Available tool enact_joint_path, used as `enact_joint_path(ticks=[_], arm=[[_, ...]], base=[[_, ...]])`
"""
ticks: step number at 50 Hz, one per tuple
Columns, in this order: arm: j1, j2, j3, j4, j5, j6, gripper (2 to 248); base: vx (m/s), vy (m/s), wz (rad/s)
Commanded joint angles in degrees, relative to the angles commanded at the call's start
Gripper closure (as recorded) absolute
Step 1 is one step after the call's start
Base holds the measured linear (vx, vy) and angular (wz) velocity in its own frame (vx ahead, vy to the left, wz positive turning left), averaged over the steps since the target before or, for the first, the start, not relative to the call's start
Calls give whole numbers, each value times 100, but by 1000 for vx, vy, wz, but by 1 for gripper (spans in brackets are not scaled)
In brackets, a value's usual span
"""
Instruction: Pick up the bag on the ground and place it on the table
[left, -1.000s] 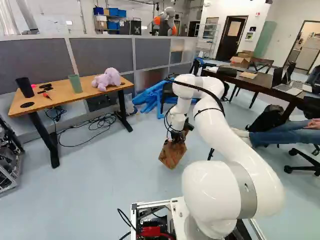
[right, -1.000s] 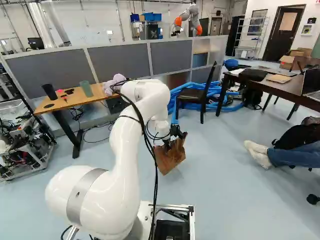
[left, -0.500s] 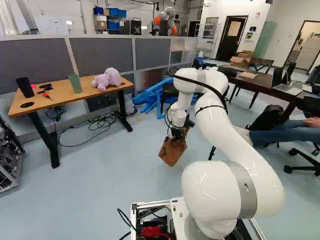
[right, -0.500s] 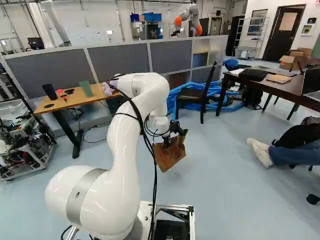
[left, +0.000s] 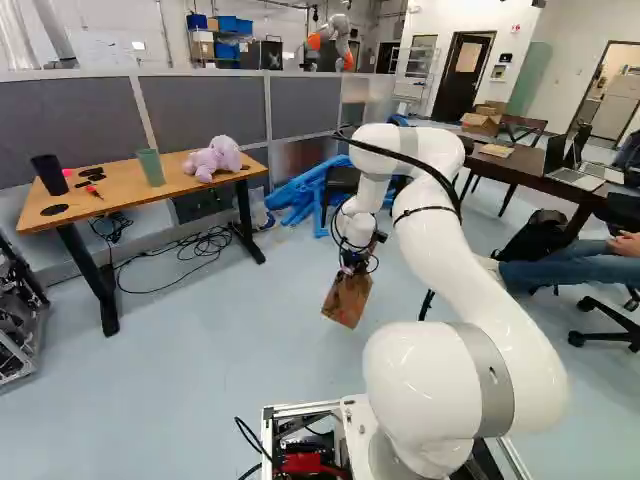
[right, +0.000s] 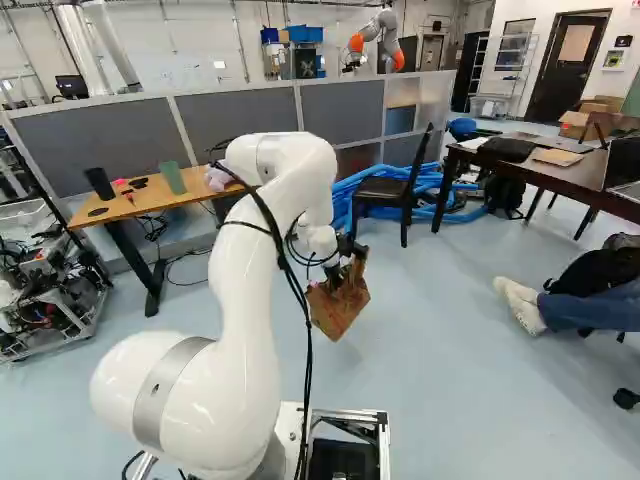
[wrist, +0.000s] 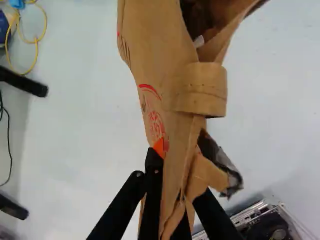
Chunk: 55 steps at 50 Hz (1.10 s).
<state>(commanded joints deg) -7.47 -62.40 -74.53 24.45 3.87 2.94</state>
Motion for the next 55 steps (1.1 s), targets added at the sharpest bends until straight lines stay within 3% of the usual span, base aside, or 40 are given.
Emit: enact_joint_path(ticks=[31, 55], arm=[[0, 634, 443, 0, 0, -1841, 229], [0, 1113, 753, 0, 0, -1982, 229]], base=[[0, 0, 0], [0, 0, 0]])
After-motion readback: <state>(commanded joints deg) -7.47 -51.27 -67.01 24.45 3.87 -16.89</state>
